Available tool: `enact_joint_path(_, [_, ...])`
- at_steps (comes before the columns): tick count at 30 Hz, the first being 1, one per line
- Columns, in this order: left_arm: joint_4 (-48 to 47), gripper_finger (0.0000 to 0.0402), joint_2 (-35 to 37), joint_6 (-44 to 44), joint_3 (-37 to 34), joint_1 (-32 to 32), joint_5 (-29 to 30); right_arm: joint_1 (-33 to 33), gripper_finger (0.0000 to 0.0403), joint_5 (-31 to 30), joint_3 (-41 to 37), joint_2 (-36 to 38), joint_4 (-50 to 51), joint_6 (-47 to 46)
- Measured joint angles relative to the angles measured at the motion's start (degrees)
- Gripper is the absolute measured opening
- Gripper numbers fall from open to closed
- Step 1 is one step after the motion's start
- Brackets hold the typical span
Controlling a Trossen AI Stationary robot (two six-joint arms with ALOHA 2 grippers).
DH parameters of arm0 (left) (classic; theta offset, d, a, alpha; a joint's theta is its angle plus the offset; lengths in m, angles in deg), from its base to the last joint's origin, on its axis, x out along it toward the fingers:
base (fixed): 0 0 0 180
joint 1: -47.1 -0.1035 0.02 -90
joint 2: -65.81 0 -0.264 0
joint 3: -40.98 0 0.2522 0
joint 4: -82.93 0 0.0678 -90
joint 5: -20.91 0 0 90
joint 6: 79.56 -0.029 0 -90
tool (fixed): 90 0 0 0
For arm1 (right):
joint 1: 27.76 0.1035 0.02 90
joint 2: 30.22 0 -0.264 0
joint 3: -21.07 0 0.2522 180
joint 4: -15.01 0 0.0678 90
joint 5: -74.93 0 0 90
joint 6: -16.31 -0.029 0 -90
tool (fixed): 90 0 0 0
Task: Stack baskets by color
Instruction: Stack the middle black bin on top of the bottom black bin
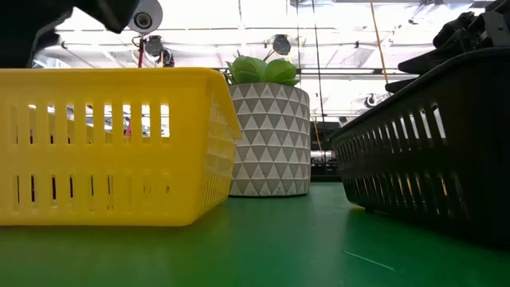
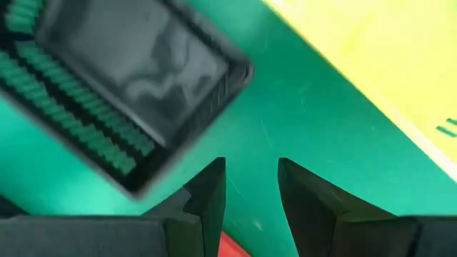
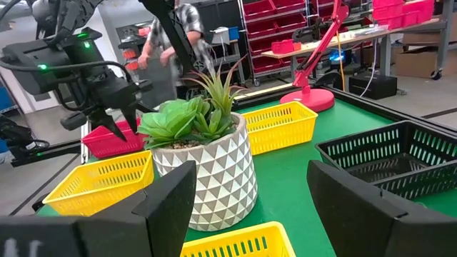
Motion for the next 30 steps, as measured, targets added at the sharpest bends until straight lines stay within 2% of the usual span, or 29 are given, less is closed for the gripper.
enact_joint_path(4, [-1.1,0.0131,0.0,-8.4,0.0,-0.1,4.0,0.0,0.0263,0.0,0.0,0.0,0.0,0.0])
enact_joint_path(9, [-5.3,0.0131,0.0,-14.3,0.0,-0.3,6.4,0.0,0.0263,0.0,0.0,0.0,0.0,0.0])
enact_joint_path(15, [-5.4,0.0131,-0.2,-21.1,-0.1,-1.6,8.3,0.0,0.0263,0.0,0.0,0.0,0.0,0.5])
enact_joint_path(23, [1.7,0.0131,-0.3,-27.6,-5.6,-4.8,1.6,0.0,0.0263,0.0,0.0,0.0,0.0,1.4])
enact_joint_path(30, [5.2,0.0131,-0.3,-30.1,-10.1,-6.2,1.3,0.0,0.0263,-0.1,0.0,0.0,0.0,1.5])
